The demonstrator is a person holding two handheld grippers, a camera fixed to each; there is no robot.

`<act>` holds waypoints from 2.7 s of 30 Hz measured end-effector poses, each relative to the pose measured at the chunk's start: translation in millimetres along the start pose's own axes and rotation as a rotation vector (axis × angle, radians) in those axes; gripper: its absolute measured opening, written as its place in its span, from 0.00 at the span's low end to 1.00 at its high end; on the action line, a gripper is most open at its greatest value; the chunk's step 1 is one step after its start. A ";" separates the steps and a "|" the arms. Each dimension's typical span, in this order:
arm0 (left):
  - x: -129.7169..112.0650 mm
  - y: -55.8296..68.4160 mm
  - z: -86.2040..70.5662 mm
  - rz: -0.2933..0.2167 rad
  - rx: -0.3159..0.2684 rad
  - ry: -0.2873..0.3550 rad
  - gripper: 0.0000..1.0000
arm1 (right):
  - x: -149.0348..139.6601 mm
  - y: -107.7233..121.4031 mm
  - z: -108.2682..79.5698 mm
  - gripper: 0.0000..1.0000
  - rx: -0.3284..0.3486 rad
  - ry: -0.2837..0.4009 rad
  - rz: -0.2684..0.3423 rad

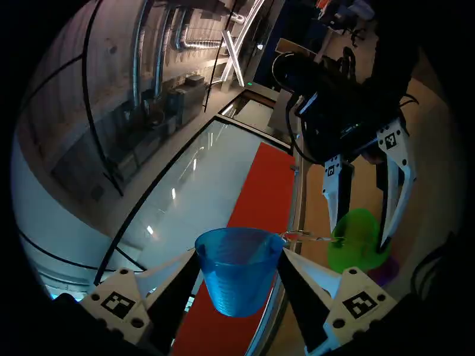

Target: Pour water

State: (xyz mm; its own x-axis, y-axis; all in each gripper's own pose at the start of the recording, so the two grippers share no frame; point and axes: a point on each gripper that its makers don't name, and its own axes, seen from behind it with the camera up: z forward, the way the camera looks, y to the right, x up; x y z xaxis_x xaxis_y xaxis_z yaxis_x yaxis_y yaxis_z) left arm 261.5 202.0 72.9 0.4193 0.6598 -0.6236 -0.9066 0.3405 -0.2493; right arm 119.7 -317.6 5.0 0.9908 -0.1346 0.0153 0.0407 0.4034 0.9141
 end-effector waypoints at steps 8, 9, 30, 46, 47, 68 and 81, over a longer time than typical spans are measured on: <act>0.7 -1.8 1.5 0.034 -0.001 -0.002 0.85 | 0.2 -0.2 0.9 0.91 0.000 0.002 -0.005; 1.2 -1.4 1.6 0.038 -0.002 -0.001 0.85 | 0.2 -0.2 1.0 0.91 0.001 0.003 -0.005; 6.0 -1.1 3.2 0.140 -0.006 -0.003 0.85 | 2.3 0.0 1.0 0.91 0.000 0.004 -0.010; 12.8 -1.9 2.7 0.204 0.000 0.006 0.85 | 0.9 2.0 -0.1 0.91 -0.005 0.005 -0.014; 13.2 -1.7 2.7 0.208 0.001 0.007 0.85 | 0.9 2.0 -0.4 0.91 -0.005 0.005 -0.014; 20.2 -0.5 5.5 0.318 -0.002 0.016 0.85 | 0.0 5.8 -2.3 0.91 -0.012 0.009 -0.020; 22.3 1.5 7.3 0.391 0.000 0.017 0.85 | -0.8 6.9 -0.9 0.91 -0.014 0.007 -0.020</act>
State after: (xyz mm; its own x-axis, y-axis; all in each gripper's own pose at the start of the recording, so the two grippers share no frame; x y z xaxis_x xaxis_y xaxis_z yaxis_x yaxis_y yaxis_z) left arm 269.9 222.1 64.0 0.0412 0.7284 -0.6840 -0.9978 0.0655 0.0096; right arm 119.4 -313.9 10.9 0.9907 -0.1361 -0.0055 0.0619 0.4138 0.9083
